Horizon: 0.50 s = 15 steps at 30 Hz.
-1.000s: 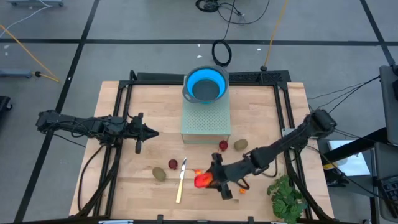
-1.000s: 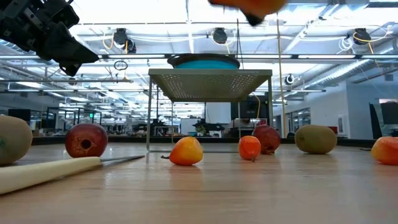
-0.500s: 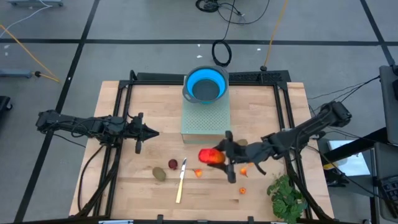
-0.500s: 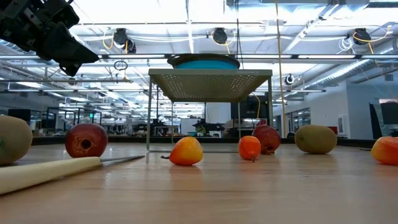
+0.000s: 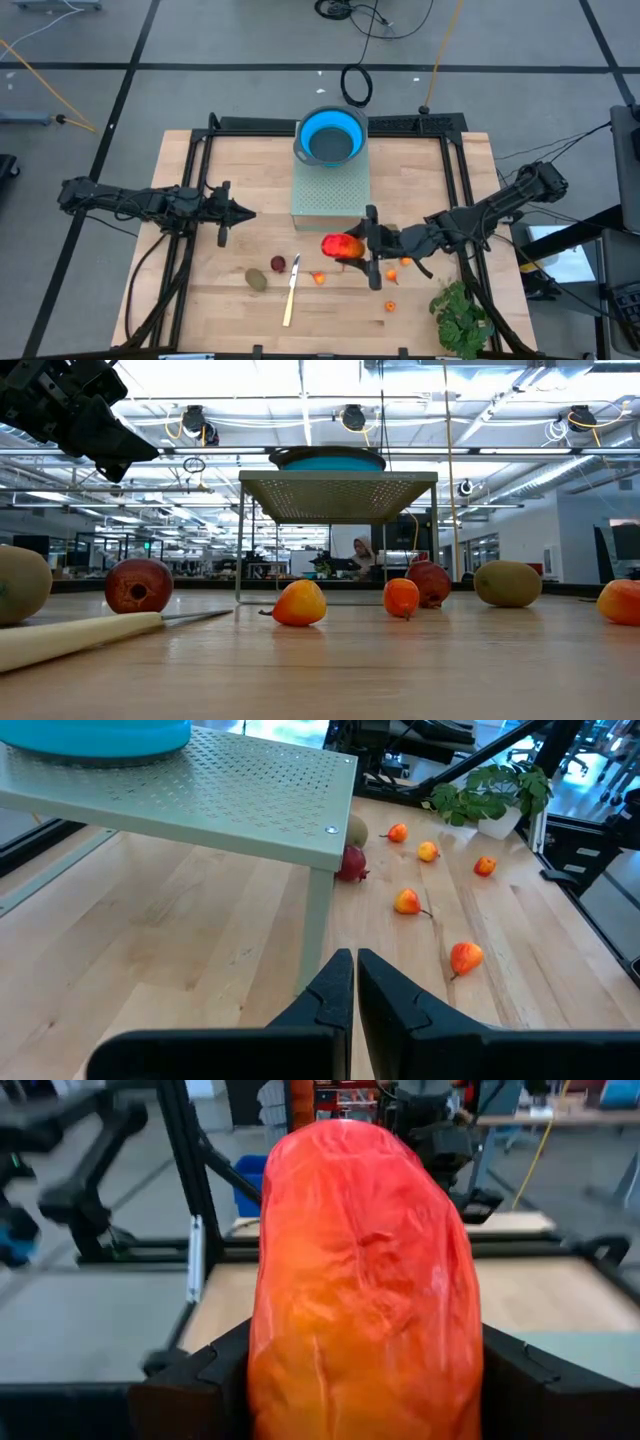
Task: Pick & Place Fruit
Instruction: Put the mango into the blue strainer bowl on the shelf
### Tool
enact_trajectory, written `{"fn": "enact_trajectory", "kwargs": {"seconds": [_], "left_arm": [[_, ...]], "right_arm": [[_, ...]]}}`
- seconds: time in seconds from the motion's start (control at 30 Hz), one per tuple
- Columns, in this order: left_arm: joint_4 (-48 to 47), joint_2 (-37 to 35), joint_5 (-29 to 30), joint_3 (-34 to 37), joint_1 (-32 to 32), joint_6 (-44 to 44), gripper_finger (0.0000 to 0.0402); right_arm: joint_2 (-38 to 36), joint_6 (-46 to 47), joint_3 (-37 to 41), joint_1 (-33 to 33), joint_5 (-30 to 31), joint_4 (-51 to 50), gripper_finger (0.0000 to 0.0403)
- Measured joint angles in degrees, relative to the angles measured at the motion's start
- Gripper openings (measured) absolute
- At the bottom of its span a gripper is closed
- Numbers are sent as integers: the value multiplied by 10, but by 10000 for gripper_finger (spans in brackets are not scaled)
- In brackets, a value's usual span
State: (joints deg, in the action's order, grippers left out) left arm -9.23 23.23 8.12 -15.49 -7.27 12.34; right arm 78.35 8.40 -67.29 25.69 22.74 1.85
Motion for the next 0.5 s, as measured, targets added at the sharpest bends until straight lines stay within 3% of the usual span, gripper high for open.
{"fn": "enact_trajectory", "kwargs": {"seconds": [0.4,0.5], "left_arm": [[0,0,9,0,0,-1,17],[0,0,9,0,0,8,17]], "right_arm": [[0,-294,0,-19,1,-9,235],[0,-371,0,-32,30,-8,235]]}}
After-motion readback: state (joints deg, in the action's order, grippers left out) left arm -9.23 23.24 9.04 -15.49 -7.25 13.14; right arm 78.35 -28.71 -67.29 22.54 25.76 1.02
